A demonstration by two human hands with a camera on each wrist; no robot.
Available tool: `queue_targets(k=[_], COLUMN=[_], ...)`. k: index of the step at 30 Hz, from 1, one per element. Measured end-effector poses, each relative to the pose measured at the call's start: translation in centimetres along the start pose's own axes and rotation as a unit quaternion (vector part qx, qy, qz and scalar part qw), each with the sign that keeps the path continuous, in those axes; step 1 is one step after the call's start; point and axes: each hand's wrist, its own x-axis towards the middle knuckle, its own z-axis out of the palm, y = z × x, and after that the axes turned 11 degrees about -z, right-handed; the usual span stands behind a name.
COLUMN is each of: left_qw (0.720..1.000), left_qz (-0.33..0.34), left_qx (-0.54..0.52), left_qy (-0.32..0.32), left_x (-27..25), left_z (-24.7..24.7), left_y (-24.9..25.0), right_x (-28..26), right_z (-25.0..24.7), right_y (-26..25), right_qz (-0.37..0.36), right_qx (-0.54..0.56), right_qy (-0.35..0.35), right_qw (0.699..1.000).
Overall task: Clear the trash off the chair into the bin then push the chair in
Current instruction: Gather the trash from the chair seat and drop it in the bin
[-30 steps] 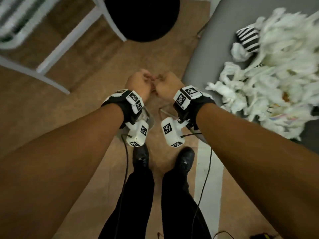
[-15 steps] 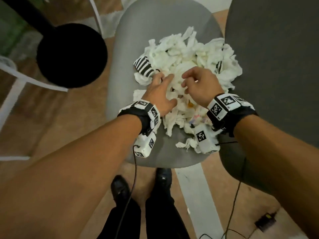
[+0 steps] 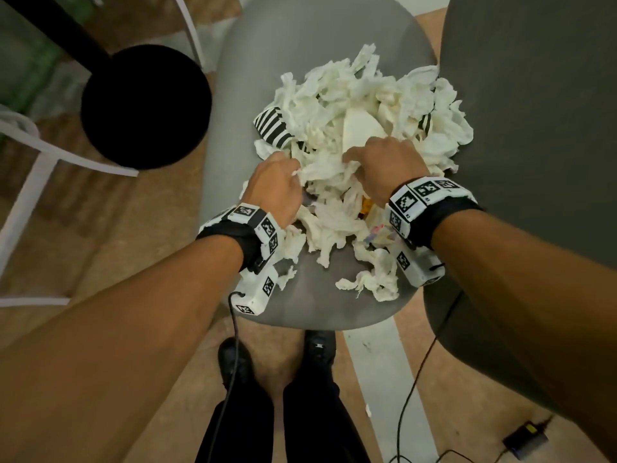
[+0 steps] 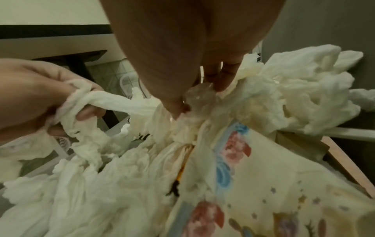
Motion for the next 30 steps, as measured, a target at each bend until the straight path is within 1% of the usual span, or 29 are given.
queue_targets(k=[2,5,8,10,11,13,15,17,18,19,21,22,23,24,27,28,30], left_qw=[0.999,0.996,0.989,0.982,0.980,0.986,0.990,0.991,0.994,0.997,0.993,0.988,0.984,0.986,0.996,0.997,0.999], left_qz=[-0.028,-0.039,-0.050,-0.068,-0.066,-0.041,-0.029,-0.052,-0.062,-0.064,-0.043,-0.033,-0.027,-0.027,-0.037,-0.038,-0.037], left_qx=[-0.040,-0.080,-0.119,-0.164,-0.178,-0.150,-0.125,-0.118,-0.094,-0.047,0.090,0.140,0.160,0.150,0.036,0.017,0.005], left_qy=[0.001,0.031,0.073,0.066,0.060,0.055,0.055,0.030,0.006,-0.018,-0.056,-0.064,-0.069,-0.074,-0.076,-0.064,-0.032], left_x=[-0.5,-1.0,-1.2,-1.4,-1.6,-2.2,-2.5,-2.8,-2.9,-3.1,-3.7,-3.8,-3.9,-3.9,-4.0,-4.2,-4.6], left_z=[-0.2,-0.4,-0.7,-1.1,-1.4,-1.5,-1.3,-0.9,-0.7,-0.4,0.1,0.3,0.6,0.8,1.0,1.0,0.6], left_y=[-0.3,-0.6,-0.7,-0.7,-0.9,-1.5,-2.6,-3.6,-4.0,-4.5,-5.5,-5.9,-6.2,-6.5,-6.6,-6.3,-5.6], right_x=[0.0,-0.2,-0.3,-0.3,-0.3,-0.4,-0.6,-0.8,-0.8,-0.9,-1.2,-1.3,-1.4,-1.5,-1.0,-1.1,-1.4], right_z=[0.0,-0.2,-0.4,-0.6,-0.7,-0.6,-0.4,-0.1,0.2,0.7,1.8,2.5,3.1,3.5,4.5,4.5,4.1], right_y=[-0.3,-0.8,-1.5,-2.5,-3.0,-4.1,-5.3,-6.4,-6.7,-7.1,-7.5,-7.7,-7.8,-7.8,-7.7,-7.7,-7.8], right_qz=[-0.014,-0.004,0.022,0.039,0.042,0.038,0.032,0.031,0.026,0.013,-0.031,-0.051,-0.062,-0.065,-0.072,-0.076,-0.074], right_qx=[0.007,0.086,0.193,0.236,0.250,0.280,0.307,0.320,0.321,0.303,0.221,0.175,0.134,0.100,0.049,0.040,0.039], right_qy=[0.014,0.050,0.122,0.162,0.175,0.198,0.204,0.178,0.146,0.101,-0.003,-0.042,-0.068,-0.084,-0.101,-0.098,-0.057], right_qw=[1.000,0.995,0.973,0.957,0.951,0.938,0.929,0.930,0.935,0.948,0.975,0.982,0.987,0.989,0.991,0.991,0.995])
